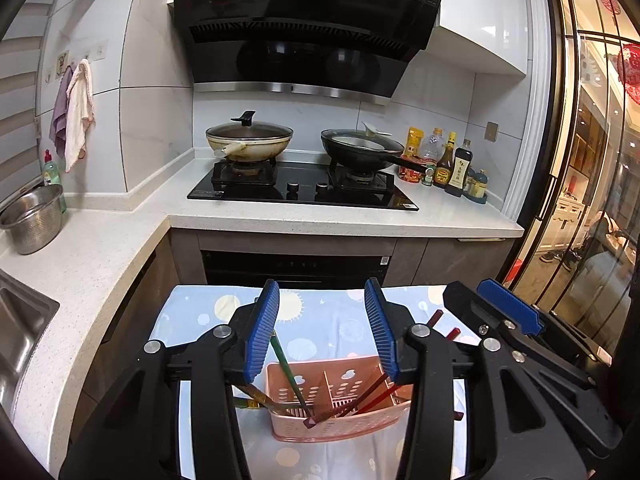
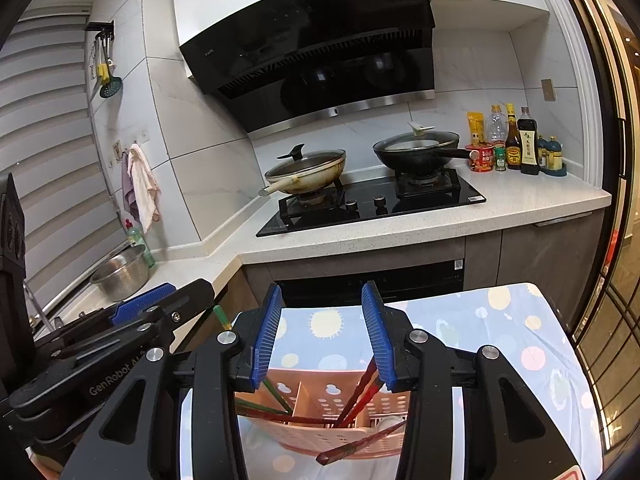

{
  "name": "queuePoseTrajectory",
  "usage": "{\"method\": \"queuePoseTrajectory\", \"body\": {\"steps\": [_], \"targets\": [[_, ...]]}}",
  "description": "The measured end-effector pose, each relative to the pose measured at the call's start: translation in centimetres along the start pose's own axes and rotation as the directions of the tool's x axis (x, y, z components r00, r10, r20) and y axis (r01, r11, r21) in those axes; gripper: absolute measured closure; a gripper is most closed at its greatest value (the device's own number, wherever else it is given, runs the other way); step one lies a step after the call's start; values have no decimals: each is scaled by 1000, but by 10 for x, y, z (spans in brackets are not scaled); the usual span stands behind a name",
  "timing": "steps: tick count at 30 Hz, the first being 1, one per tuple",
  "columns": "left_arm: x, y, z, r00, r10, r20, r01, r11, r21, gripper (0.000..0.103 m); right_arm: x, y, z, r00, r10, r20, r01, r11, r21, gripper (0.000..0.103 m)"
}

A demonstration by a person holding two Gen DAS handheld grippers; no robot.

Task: Organize utensils
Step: 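Open the left tool over the pink holder while the right tool releases the red chopstick into it, then pull both tools back toward the gold spoon and last red chopstick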

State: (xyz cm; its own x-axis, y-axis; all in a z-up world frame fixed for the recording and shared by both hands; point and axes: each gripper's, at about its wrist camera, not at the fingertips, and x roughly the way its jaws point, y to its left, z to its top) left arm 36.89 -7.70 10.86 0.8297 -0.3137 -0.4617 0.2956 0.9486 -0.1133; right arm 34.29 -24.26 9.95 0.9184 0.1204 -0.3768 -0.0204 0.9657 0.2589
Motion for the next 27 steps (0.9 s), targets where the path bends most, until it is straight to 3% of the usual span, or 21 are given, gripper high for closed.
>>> {"method": "queuePoseTrajectory", "body": {"steps": [9, 27], "targets": [[-30, -2, -7, 999, 24, 38, -26, 999, 42, 42, -35, 5, -5, 1000, -6, 17, 6, 1000, -9, 60], [-115, -24, -56, 999, 11, 46, -14, 998, 69, 40, -145, 28, -65, 998, -54, 39, 57, 997, -61, 55]]}}
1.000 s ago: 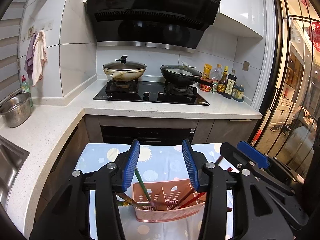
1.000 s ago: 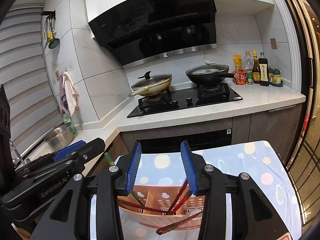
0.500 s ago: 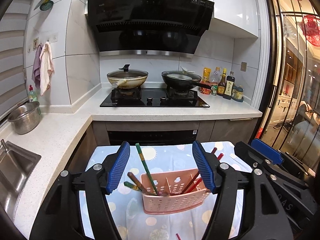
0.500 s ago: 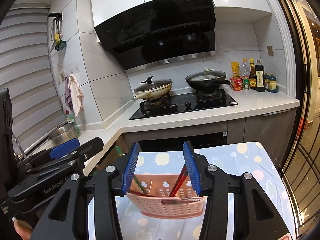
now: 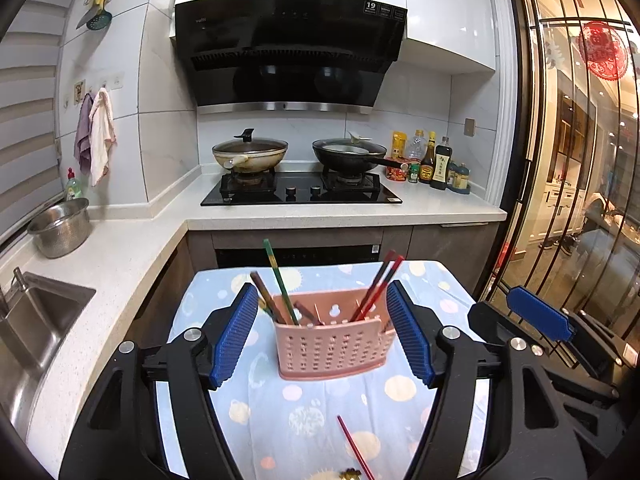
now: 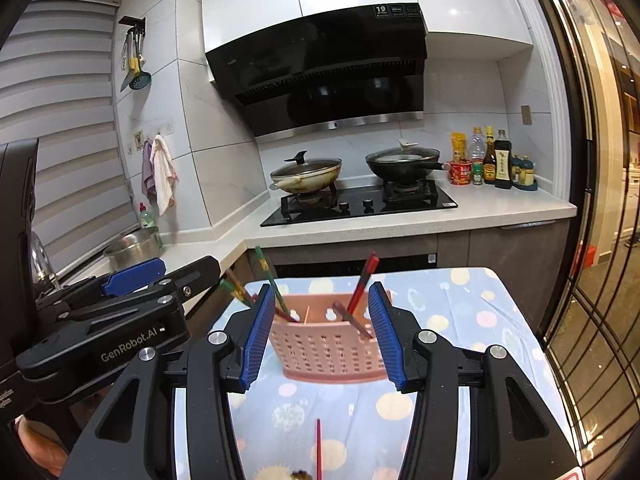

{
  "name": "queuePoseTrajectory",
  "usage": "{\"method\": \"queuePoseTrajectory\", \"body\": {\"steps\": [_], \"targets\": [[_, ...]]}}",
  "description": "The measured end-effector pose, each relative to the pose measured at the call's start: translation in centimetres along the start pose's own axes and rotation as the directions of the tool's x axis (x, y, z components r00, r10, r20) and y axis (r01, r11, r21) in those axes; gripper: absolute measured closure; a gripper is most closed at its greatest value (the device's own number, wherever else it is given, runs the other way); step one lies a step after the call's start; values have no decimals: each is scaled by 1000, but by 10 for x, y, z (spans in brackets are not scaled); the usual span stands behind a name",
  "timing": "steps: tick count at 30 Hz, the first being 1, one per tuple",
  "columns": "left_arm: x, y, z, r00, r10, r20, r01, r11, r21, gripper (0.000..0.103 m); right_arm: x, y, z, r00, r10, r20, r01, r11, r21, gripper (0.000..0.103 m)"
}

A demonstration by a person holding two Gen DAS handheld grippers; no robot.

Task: Organize utensils
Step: 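Pull both tools back toward the gold spoon and last red chopstick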

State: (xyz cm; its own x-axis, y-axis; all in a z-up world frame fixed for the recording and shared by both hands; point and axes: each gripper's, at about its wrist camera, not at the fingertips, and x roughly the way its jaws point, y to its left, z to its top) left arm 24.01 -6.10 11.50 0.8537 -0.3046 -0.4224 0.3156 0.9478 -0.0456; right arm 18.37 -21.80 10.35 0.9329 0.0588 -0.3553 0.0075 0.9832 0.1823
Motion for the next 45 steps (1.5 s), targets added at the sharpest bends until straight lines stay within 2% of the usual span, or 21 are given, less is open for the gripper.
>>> {"method": "queuePoseTrajectory", "body": {"steps": [9, 13, 16, 21, 24, 29, 34, 39, 45], "targets": [[-28, -7, -38, 999, -2, -54, 1, 1000, -13, 40, -34, -7, -39, 999, -7, -51, 8, 999, 35, 55], [-32, 0, -66, 994, 8, -110, -13, 999, -40, 40, -41, -12, -67, 994, -13, -111, 18, 999, 45, 56], [-31, 7, -90, 987, 44, -156, -51, 998, -47, 39, -43, -17, -96, 985, -22, -173, 32, 998, 54, 55], [-25, 15, -136, 964, 102, -247, -111, 994, -21, 39, -40, -26, -148, 957, -29, -289, 54, 995, 78, 56], [-23, 18, -165, 945, 107, -308, -119, 993, -20, 39, -38, -26, -179, 934, -34, -356, 63, 996, 69, 56], [-20, 19, -207, 913, 115, -391, -131, 991, -15, 39, -37, -22, -213, 908, -35, -418, 61, 997, 48, 56], [-16, 20, -238, 884, 116, -454, -136, 991, -12, 39, -30, -15, -234, 891, -37, -452, 50, 999, 17, 56], [-16, 23, -251, 867, 116, -484, -140, 990, -13, 39, -22, -10, -242, 883, -27, -469, 38, 999, 14, 57], [-13, 26, -255, 861, 103, -498, -134, 991, -27, 37, -11, -6, -249, 873, -24, -487, 30, 1000, 5, 63]]}}
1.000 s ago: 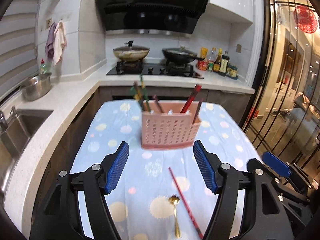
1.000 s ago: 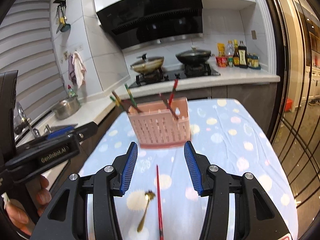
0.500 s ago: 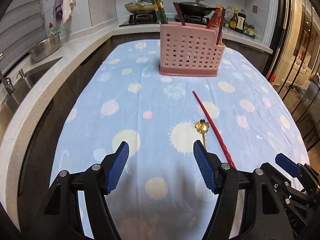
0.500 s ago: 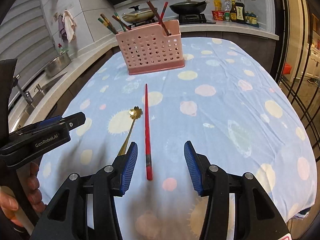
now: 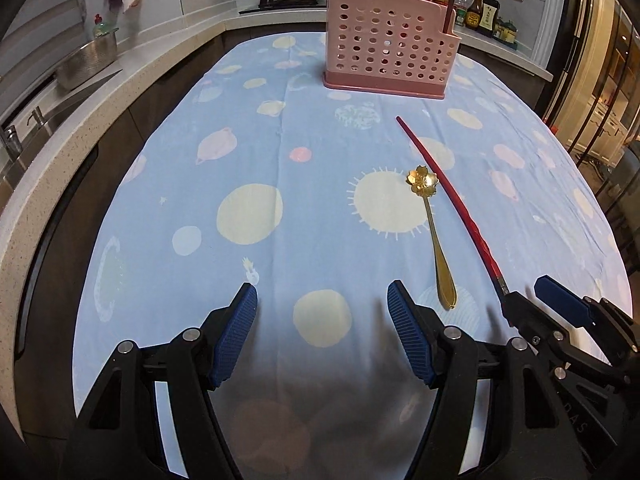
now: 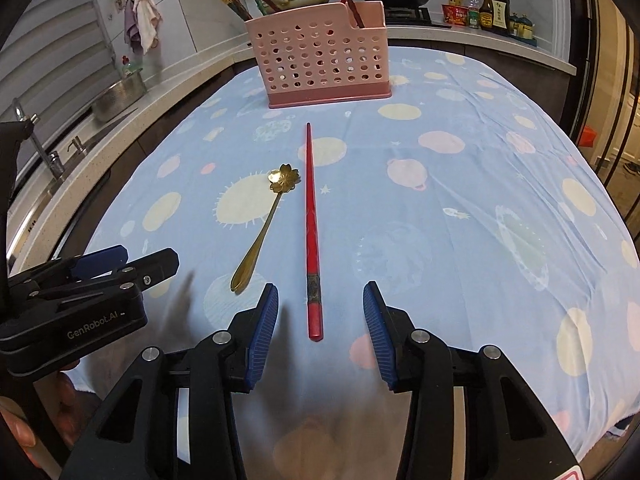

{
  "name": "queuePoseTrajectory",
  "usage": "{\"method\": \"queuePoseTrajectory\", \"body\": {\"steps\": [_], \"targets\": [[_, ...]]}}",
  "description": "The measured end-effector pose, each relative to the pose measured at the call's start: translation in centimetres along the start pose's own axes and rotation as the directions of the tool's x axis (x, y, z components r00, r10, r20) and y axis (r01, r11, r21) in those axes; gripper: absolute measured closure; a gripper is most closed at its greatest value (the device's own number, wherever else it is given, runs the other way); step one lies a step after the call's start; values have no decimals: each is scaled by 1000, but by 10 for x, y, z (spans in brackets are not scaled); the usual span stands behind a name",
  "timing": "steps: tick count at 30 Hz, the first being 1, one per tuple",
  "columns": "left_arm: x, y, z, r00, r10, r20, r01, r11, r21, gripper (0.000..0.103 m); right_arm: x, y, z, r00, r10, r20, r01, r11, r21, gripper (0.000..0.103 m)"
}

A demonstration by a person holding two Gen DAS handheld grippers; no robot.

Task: Organize utensils
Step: 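Pull both tools back toward the gold spoon and last red chopstick, then close the right tool on the red chopstick while the left tool grasps the gold spoon handle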

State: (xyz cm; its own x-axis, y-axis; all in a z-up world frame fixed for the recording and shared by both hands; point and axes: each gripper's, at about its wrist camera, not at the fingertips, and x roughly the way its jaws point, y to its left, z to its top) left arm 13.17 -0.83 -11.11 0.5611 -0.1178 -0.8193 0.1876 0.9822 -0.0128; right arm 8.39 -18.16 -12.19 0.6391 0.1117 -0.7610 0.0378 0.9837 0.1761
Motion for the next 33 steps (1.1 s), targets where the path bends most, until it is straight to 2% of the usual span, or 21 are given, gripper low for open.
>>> {"method": "queuePoseTrajectory", "body": {"steps": [3, 12, 17, 25, 33], "targets": [[2, 0, -1, 1000, -1, -7, 1, 1000, -5, 30, 5, 1, 1, 1000, 1, -10, -1, 1000, 1, 68], [8, 0, -1, 1000, -5, -20, 5, 1000, -1, 29, 13, 1, 2, 1000, -4, -15, 4, 1000, -6, 74], [9, -4, -1, 1000, -11, -22, 11, 1000, 7, 25, 16, -3, 2, 1000, -19, -15, 19, 1000, -5, 95], [8, -12, -1, 998, -54, -28, 54, 998, 10, 25, 10, -23, -1, 1000, -30, -5, 31, 998, 54, 96], [16, -38, 4, 994, -106, -34, 108, 993, 44, 25, 0, -36, -10, 999, -36, -5, 36, 995, 88, 96]]}}
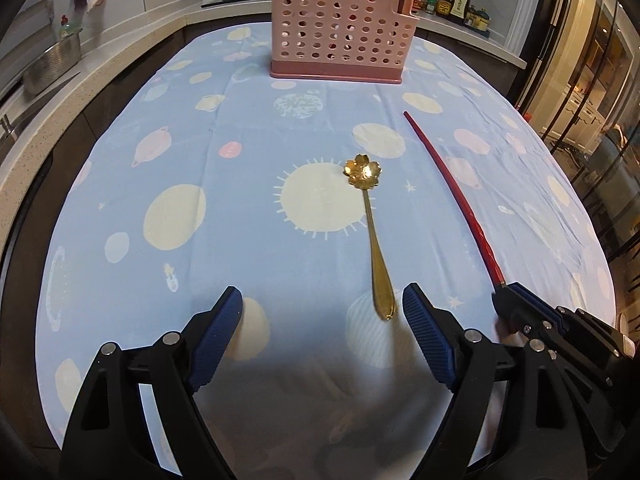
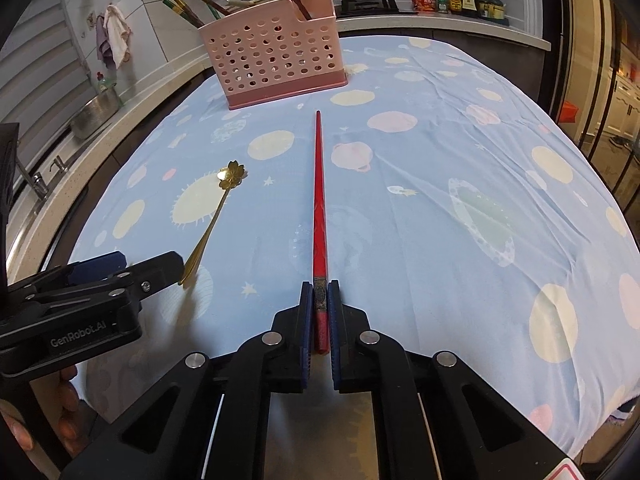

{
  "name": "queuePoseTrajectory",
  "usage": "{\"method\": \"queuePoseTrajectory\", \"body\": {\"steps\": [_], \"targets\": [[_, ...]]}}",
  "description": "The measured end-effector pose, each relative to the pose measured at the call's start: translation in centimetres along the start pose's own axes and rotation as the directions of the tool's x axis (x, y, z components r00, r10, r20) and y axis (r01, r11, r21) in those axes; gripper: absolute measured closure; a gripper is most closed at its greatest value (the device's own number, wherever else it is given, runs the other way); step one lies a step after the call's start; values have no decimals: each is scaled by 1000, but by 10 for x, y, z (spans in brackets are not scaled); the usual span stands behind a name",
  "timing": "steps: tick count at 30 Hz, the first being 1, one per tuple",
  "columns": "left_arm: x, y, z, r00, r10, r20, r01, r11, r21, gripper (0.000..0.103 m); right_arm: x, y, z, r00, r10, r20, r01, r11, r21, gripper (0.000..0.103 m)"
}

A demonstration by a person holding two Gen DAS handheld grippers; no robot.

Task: Organize utensils
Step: 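Close the right tool on the red chopstick while the left tool grasps the gold spoon handle, then lift the gold spoon with the left tool while the right tool carries the red chopstick to the holder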

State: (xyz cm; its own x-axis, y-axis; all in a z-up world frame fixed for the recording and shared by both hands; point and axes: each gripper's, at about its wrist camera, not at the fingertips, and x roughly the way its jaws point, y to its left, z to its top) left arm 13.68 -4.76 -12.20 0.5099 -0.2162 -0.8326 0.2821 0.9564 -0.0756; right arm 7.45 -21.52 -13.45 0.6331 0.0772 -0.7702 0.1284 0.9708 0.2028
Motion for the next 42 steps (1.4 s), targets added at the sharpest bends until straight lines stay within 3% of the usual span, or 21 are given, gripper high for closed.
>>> {"method": "queuePoseTrajectory", "body": {"steps": [6, 10, 23, 32, 42], "targets": [[11, -7, 2, 1000, -8, -6, 8, 1000, 4, 27, -1, -3, -2, 1000, 3, -2, -3, 1000, 6, 96], [11, -8, 3, 1000, -11, 3, 11, 1000, 6, 36, -1, -3, -2, 1000, 4, -3, -4, 1000, 7, 96], [6, -3, -3, 997, -83, 2, 83, 997, 5, 91, -1, -3, -2, 1000, 5, -3, -5, 1000, 8, 96], [-6, 5, -5, 994, -108, 3, 108, 994, -24, 92, -9, -4, -5, 1000, 16, 5, -16, 1000, 12, 96], [-46, 12, 4, 992, -108, 72, 111, 993, -37, 92, -50, -2, 2, 995, 49, 82, -50, 999, 12, 96]]}}
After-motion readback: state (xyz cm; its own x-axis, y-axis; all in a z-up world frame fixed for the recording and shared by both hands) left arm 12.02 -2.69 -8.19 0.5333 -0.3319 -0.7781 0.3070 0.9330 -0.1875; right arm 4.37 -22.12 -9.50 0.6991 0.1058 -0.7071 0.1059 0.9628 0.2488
